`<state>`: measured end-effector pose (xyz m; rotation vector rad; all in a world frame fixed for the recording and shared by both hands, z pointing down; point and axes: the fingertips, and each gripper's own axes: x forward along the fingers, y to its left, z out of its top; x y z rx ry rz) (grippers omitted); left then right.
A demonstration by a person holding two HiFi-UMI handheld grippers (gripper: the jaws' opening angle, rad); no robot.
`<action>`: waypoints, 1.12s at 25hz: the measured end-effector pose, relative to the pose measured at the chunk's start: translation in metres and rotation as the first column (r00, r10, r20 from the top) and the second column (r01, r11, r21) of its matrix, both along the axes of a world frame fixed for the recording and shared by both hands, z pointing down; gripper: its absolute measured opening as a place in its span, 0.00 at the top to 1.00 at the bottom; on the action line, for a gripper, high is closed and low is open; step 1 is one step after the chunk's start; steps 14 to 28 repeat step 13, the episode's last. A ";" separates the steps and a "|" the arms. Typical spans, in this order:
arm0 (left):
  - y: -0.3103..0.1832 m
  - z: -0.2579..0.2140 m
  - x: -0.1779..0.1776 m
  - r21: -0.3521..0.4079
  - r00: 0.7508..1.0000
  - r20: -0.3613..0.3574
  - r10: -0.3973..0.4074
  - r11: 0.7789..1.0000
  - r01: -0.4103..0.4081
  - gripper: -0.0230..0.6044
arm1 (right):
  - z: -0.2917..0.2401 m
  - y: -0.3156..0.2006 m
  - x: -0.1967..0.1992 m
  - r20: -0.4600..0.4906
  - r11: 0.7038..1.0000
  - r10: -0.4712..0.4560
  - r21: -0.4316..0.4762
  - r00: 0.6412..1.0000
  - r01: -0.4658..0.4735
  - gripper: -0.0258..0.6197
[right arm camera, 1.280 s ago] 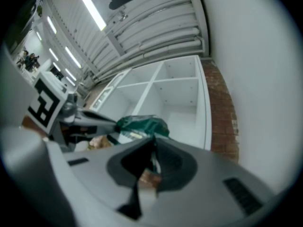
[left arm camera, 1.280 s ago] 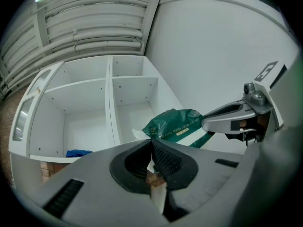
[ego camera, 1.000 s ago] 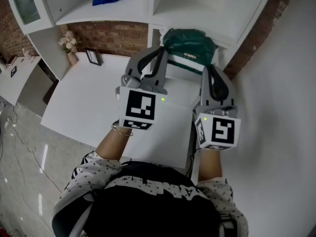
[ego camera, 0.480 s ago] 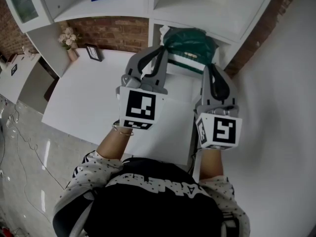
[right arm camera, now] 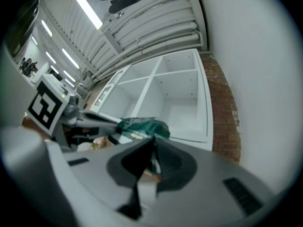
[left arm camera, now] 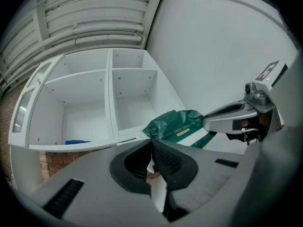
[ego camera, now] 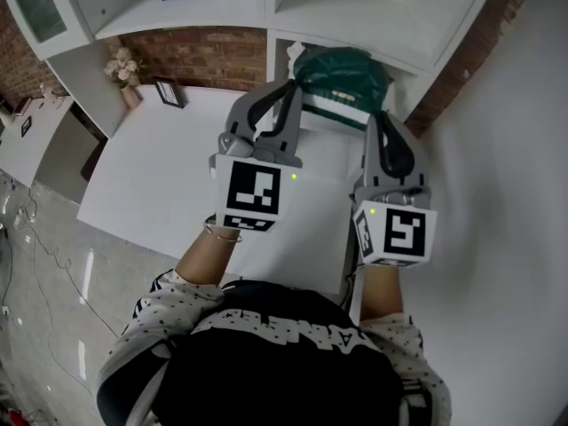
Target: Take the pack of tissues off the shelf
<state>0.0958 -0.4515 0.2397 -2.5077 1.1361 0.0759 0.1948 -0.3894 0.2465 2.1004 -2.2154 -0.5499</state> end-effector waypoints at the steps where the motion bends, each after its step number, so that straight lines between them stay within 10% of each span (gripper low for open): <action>1: 0.000 0.000 0.000 0.000 1.000 0.000 0.000 1.000 0.000 0.90 | 0.000 0.000 0.000 0.002 1.000 -0.001 -0.001 1.000 0.001 0.88; 28: 0.000 0.000 0.000 -0.002 1.000 -0.001 0.000 1.000 0.000 0.90 | 0.001 0.000 0.000 0.002 1.000 0.003 -0.005 1.000 -0.003 0.88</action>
